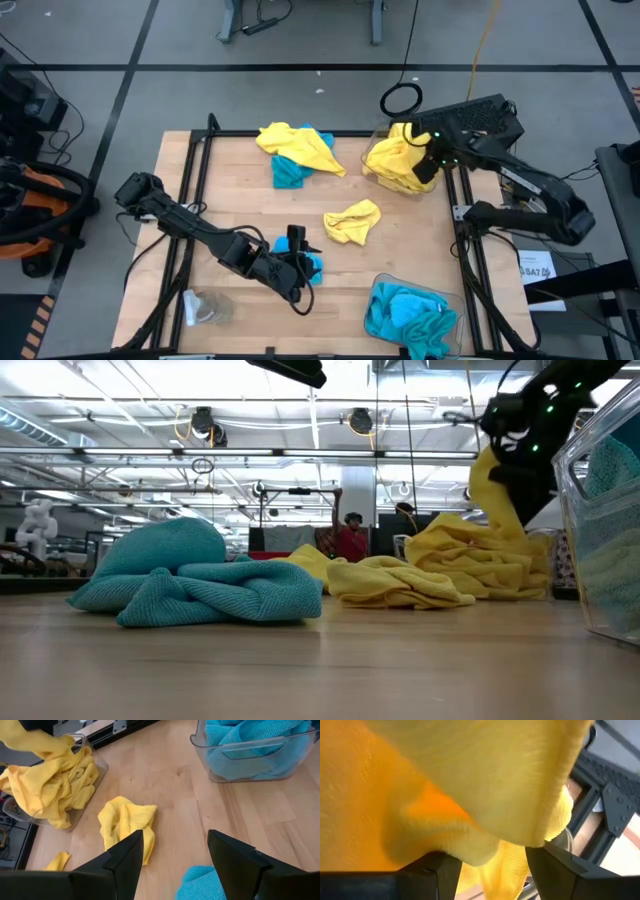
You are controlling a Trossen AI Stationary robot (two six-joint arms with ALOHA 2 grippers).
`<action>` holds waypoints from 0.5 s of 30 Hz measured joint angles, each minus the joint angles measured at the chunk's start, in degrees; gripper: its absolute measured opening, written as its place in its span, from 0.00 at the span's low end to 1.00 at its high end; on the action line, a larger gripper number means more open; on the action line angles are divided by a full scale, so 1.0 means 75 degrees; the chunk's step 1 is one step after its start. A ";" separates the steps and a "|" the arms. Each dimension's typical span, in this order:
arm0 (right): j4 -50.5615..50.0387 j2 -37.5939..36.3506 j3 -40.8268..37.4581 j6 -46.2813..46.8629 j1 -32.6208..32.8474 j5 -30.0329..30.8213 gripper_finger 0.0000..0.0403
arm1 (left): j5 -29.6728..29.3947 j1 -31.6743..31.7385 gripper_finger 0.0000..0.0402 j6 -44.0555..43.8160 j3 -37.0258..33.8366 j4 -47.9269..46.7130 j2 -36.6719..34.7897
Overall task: Sort microfiber towel by color & place in baskets
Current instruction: Put the yellow microfiber cloth into the top transparent bin
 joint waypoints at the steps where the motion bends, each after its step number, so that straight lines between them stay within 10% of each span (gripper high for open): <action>1: -0.0003 -0.0188 0.0000 -0.0005 0.0000 -0.0097 0.51 | 0.0003 0.0017 0.57 0.0007 0.0000 0.0001 0.0000; 15: -0.0321 -0.0737 0.0005 -0.0085 0.0003 -0.0461 0.50 | 0.0242 0.0343 0.57 0.0100 0.0000 0.0290 0.0000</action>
